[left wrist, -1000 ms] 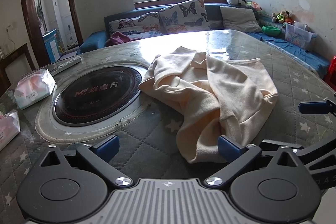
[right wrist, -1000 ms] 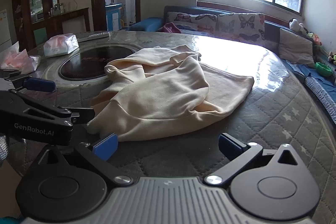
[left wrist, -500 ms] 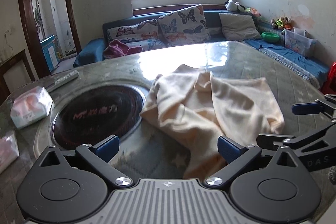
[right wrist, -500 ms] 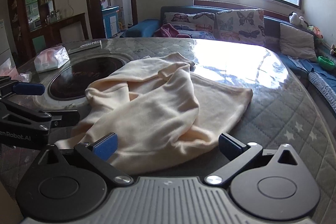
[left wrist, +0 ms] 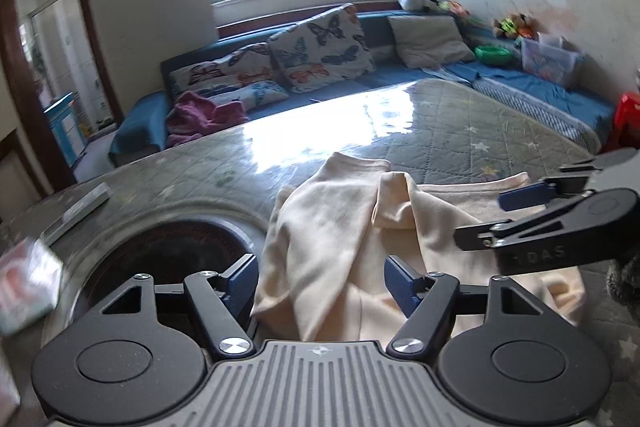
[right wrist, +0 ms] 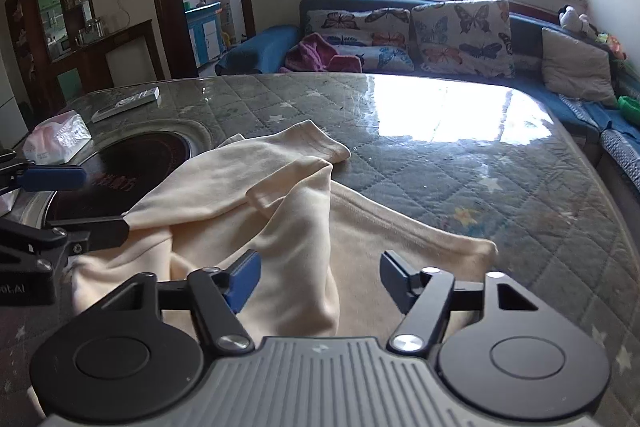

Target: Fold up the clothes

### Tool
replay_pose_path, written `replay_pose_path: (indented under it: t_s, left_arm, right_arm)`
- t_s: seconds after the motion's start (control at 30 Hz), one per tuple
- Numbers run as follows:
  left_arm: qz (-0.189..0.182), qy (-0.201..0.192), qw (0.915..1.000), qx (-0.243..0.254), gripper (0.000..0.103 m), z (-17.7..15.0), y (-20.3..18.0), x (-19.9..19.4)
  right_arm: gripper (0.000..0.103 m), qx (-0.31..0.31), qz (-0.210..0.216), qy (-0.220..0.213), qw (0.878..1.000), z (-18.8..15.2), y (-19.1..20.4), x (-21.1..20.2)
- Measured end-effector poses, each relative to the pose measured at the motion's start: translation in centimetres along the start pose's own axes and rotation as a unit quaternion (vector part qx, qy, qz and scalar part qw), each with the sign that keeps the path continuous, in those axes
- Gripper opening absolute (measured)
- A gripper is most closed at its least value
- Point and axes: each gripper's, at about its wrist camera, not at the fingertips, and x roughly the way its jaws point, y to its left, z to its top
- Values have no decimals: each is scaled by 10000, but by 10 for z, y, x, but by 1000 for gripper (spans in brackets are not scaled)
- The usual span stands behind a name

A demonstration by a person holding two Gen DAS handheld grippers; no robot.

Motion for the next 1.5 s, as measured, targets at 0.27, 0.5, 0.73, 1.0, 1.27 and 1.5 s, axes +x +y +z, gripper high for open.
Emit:
replay_pose_path:
  t_s: [0.27, 0.5, 0.73, 1.0, 1.27, 1.5]
  left_arm:
    - [-247, 416, 9986, 200, 70, 8, 1, 52]
    - [-313, 582, 9978, 84, 38, -1, 10, 67]
    - [-274, 430, 9975, -481, 11, -11, 39, 41]
    - [-249, 241, 9889, -1443, 11, -49, 92, -26]
    - [-76, 690, 9797, -1878, 15, -107, 120, -60]
    - [-183, 366, 9885, -1456, 29, -106, 103, -99]
  right_arm:
    - [47, 165, 371, 239, 9989, 15, -7, 42]
    - [13, -59, 337, 19, 9994, 13, -8, 23]
    - [11, 24, -243, -531, 9983, 0, -34, -39]
    - [11, 575, -1107, -1091, 9862, -45, -83, -124]
    - [20, 1438, -1775, -423, 9726, -104, -134, -131]
    - [34, 1300, -1710, -401, 9758, -117, -131, -150]
